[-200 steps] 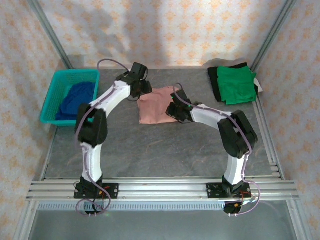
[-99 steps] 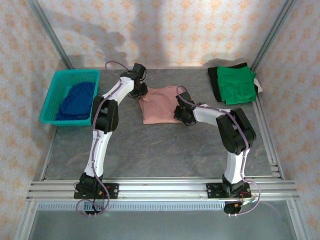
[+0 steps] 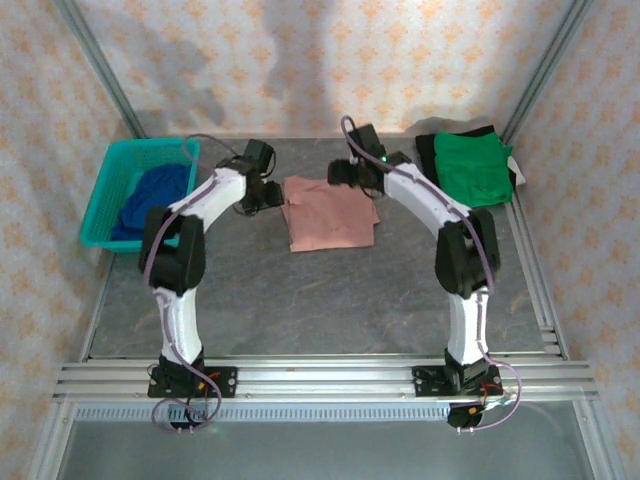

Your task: Fold and stack the t-shirts

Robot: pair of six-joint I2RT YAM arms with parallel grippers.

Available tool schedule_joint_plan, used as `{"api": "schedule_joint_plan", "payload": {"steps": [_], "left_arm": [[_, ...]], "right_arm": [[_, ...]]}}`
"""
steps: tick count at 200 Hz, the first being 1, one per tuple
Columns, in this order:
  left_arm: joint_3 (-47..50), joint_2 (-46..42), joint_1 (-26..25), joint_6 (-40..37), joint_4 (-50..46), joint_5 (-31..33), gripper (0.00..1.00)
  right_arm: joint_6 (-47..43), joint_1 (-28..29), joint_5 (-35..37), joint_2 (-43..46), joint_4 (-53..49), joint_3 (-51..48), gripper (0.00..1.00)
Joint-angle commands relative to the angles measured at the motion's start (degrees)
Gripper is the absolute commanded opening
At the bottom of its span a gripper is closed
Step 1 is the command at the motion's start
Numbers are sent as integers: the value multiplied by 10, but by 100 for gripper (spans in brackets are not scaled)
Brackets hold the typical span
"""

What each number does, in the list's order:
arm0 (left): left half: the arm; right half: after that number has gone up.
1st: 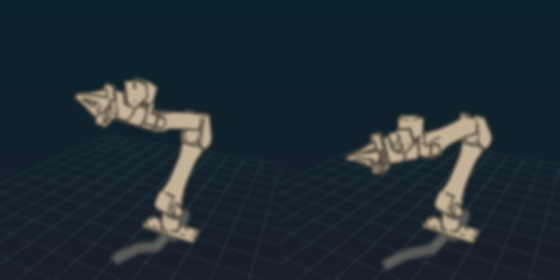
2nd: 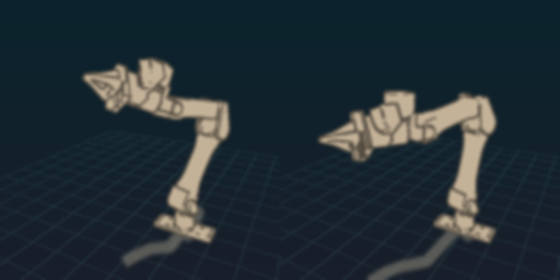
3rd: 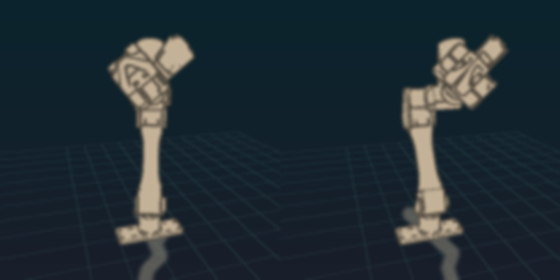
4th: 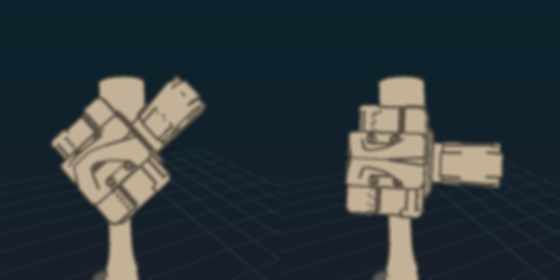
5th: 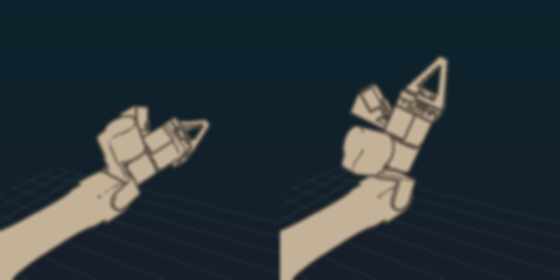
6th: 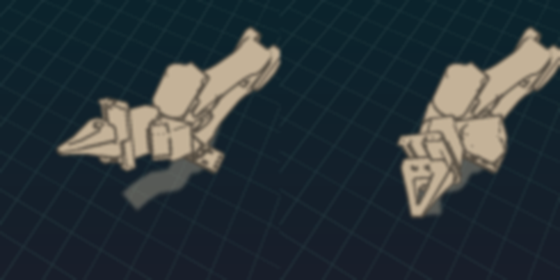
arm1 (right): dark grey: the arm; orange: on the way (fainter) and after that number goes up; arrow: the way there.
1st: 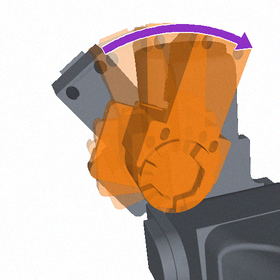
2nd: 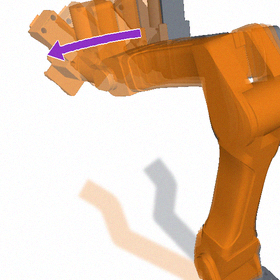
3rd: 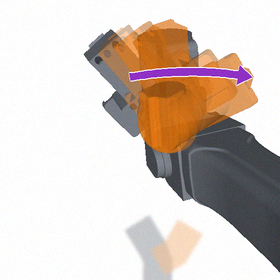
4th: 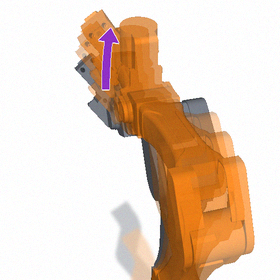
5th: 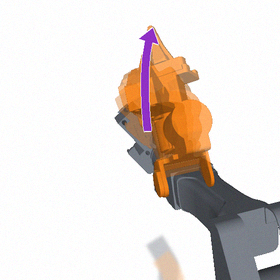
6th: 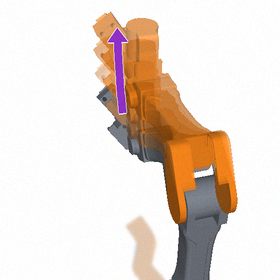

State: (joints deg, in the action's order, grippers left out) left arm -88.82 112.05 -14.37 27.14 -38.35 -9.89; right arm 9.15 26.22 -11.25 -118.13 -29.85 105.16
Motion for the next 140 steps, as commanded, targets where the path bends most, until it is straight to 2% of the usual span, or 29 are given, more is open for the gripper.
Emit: {"api": "schedule_joint_plan", "payload": {"steps": [1, 33, 53, 70, 90, 120, 140], "left_arm": [[96, -70, -51, 45, 68, -8, 57], [206, -110, -137, 129, 152, -7, 55], [231, -94, -173, 168, 181, 7, 53], [244, -76, -174, 184, 205, 3, 52], [218, -52, -166, 165, 159, 46, 51], [189, -37, -122, 132, 121, 69, 49], [164, -42, -78, 102, 97, 70, 49]], "right_arm": [[-81, -22, -46, -143, -118, 146, 71], [-85, -31, -74, -291, -238, 368, 68], [-71, -31, -100, -310, -251, 382, 65], [-58, -30, -93, -272, -209, 296, 64], [-48, -33, -76, -216, -176, 196, 65], [-14, -34, -26, -110, -128, 0, 64], [41, -34, -35, -27, -72, -157, 63]]}}
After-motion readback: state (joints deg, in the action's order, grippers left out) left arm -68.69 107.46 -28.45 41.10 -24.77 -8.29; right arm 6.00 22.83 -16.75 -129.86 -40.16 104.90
